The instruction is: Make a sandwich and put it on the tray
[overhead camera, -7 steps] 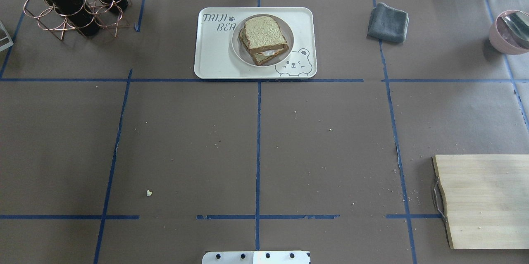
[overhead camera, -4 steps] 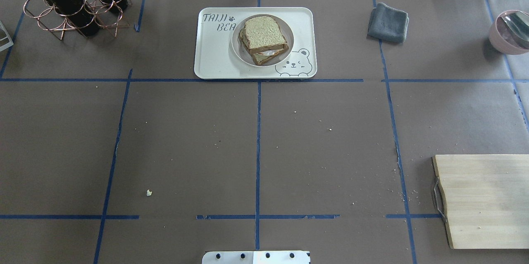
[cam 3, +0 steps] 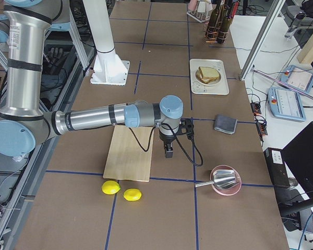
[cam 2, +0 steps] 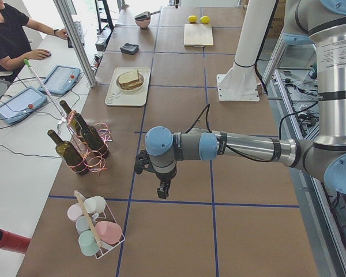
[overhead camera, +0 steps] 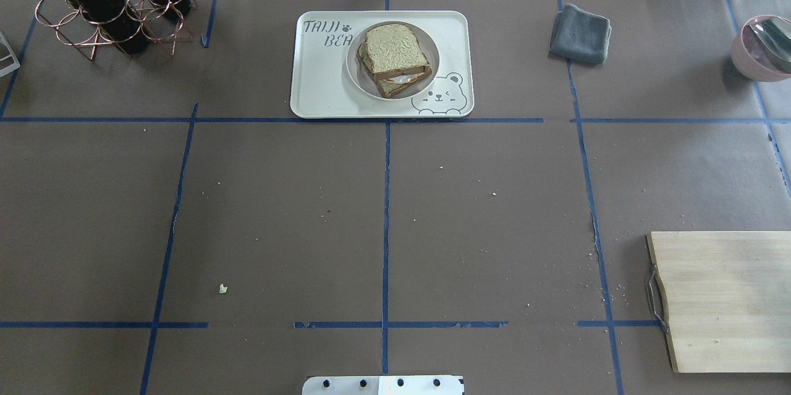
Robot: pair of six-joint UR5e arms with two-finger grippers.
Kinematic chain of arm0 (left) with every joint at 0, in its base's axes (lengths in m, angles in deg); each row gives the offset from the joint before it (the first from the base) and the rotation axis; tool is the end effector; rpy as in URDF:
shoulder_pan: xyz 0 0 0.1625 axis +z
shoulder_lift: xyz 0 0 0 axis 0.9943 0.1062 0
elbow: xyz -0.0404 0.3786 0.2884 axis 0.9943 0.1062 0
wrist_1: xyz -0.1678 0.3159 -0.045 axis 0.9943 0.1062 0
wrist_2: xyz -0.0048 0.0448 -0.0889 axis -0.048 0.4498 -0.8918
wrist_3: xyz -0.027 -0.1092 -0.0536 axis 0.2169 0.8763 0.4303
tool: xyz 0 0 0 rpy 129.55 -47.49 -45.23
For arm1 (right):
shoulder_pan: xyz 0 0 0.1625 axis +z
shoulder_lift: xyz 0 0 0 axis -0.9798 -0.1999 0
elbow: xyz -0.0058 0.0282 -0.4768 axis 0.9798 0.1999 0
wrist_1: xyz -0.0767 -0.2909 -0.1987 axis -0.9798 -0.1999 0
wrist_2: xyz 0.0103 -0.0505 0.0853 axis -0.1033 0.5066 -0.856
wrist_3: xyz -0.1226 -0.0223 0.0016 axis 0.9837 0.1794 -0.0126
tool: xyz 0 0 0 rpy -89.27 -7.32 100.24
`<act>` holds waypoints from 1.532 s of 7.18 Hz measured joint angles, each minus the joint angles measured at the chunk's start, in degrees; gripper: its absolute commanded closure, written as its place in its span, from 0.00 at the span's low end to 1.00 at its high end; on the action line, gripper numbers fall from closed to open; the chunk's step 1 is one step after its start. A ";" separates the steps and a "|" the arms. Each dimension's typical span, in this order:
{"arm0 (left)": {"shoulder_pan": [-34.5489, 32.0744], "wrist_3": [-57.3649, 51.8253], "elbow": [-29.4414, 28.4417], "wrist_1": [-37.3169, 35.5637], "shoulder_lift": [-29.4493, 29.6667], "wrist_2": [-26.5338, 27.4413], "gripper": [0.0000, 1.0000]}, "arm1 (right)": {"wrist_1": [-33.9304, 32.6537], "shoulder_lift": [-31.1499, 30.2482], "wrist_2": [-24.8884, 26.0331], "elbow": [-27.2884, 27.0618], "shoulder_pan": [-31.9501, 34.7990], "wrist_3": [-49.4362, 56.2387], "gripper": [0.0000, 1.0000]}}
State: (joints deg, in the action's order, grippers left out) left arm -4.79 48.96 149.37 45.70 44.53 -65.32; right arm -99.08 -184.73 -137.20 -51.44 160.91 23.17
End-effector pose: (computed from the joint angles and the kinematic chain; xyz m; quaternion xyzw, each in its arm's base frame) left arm -0.0335 -0.3590 0.6894 0.0189 0.4018 0.1152 0.9083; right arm -0.0051 -0.3730 0.6503 0.0244 -0.3912 -0.0775 0.9167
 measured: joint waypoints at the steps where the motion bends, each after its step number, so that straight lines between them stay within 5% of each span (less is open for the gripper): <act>1: 0.15 -0.01 -0.78 -0.34 0.74 -0.28 0.00 | 0.10 0.21 0.05 0.44 -0.04 0.16 0.00; 11: -0.34 0.46 -0.87 -3.76 2.51 3.31 0.00 | 3.48 0.76 0.50 2.29 2.01 0.54 0.00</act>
State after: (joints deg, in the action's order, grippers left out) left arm -5.13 49.42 148.50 41.94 47.04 -62.00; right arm -95.60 -183.97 -136.70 -49.16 162.93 23.71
